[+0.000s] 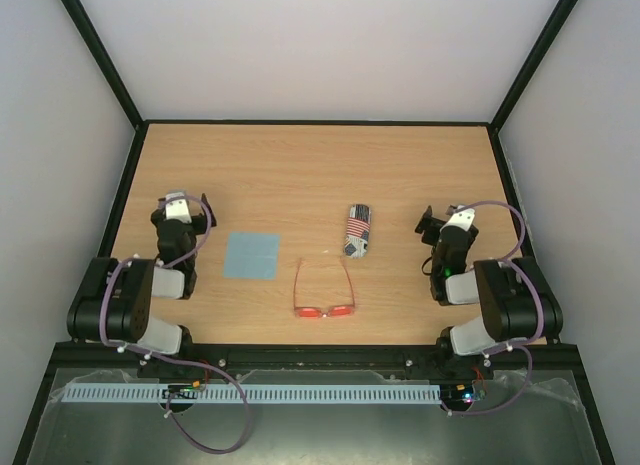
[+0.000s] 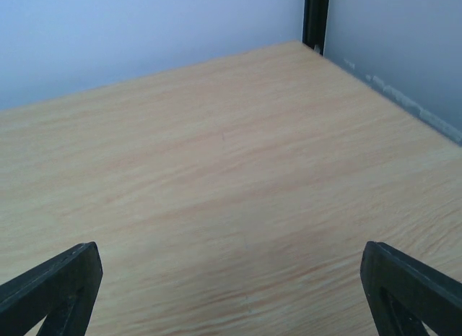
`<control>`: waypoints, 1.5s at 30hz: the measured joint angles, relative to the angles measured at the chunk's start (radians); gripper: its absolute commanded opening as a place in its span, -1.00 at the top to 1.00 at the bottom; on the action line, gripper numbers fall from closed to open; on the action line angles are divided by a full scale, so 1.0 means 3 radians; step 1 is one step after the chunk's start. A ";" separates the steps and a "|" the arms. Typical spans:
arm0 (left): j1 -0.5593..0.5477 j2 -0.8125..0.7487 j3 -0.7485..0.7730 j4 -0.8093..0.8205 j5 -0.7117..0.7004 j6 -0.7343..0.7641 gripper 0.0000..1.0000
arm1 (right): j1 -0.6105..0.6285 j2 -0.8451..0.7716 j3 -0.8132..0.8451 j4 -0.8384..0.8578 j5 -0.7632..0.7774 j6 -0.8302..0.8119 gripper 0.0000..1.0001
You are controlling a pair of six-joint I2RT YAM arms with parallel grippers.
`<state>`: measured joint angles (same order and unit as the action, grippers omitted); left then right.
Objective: Organize the sunglasses
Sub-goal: Pick up the sunglasses case from the center of the board.
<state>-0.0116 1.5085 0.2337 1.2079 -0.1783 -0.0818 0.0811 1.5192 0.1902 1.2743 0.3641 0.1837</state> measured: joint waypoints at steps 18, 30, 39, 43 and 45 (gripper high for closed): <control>-0.0322 -0.1227 0.3285 -0.3847 0.0694 -0.1080 -0.99 | 0.0033 -0.1645 0.2514 -0.4114 -0.1053 0.1082 -0.97; 0.0099 -0.1310 0.2318 -0.4920 0.2518 -0.1631 -0.99 | 0.1034 0.0357 0.3718 -0.5910 -0.1139 0.1221 -0.86; 0.0034 -0.2127 0.1761 -0.5184 0.2548 -0.1901 -0.99 | 0.1536 0.0660 0.3929 -0.6511 -0.0482 0.1353 -0.77; -0.0013 -0.2516 0.1326 -0.5144 0.2735 -0.2070 -0.99 | 0.1630 0.0900 0.3995 -0.6536 -0.0388 0.1415 -0.76; -0.0043 -0.2618 0.1322 -0.5240 0.2825 -0.2046 -0.99 | 0.1663 0.0989 0.4004 -0.6542 -0.0367 0.1429 -0.76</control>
<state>-0.0246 0.7231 0.6304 -0.3641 0.6693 -0.6956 0.5800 1.8160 1.3914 -0.6884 0.2539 0.6125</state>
